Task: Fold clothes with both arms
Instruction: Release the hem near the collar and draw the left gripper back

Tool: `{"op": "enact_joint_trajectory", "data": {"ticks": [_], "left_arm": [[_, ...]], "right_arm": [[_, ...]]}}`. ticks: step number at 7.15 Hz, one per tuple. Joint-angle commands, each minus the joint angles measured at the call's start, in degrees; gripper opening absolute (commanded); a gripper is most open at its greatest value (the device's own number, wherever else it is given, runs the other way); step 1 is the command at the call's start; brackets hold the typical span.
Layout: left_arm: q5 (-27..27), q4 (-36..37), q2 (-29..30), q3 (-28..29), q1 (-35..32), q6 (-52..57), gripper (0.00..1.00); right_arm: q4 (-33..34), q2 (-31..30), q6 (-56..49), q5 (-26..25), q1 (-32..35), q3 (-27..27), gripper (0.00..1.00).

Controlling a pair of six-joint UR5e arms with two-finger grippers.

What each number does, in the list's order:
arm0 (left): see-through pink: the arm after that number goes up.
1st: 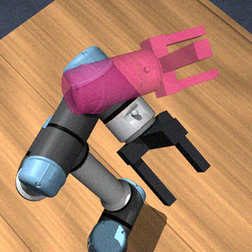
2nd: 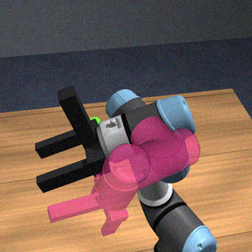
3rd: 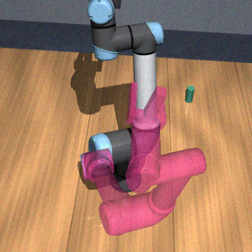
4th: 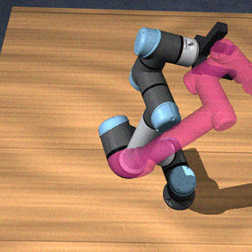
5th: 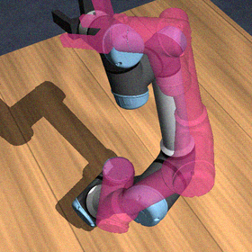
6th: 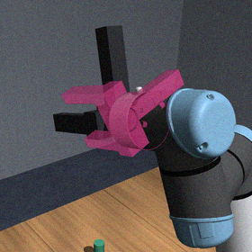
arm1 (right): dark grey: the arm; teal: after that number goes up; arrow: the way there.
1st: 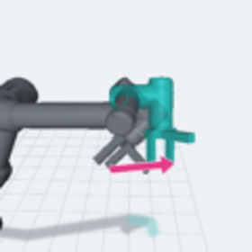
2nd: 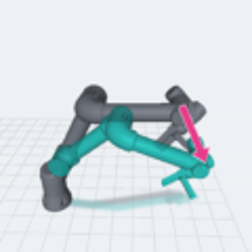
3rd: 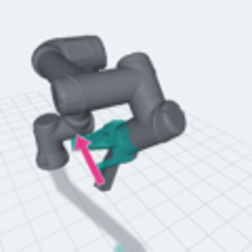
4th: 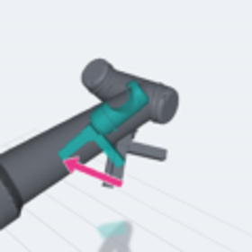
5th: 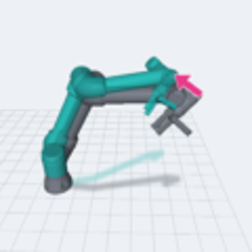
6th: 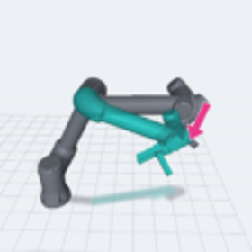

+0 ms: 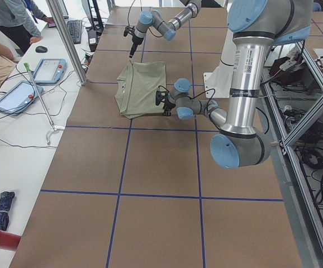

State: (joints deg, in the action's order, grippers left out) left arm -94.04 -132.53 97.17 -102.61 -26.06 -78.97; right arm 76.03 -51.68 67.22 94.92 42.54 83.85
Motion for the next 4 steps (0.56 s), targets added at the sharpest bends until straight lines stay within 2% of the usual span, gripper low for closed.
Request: {"op": "enact_joint_trajectory", "data": {"ticks": [1, 2, 4], "left_arm": [[-0.01, -0.10, 0.03, -0.05, 0.14, -0.13, 0.06], [-0.01, -0.10, 0.03, -0.31, 0.14, -0.04, 0.00], [-0.27, -0.01, -0.66, -1.61, -0.21, 0.92, 0.00]], "right_arm": [[0.00, -0.09, 0.01, 0.00, 0.00, 0.00, 1.00], [0.00, -0.27, 0.10, 0.00, 0.00, 0.00, 1.00], [0.00, -0.36, 0.27, -0.09, 0.00, 0.00, 1.00]]}}
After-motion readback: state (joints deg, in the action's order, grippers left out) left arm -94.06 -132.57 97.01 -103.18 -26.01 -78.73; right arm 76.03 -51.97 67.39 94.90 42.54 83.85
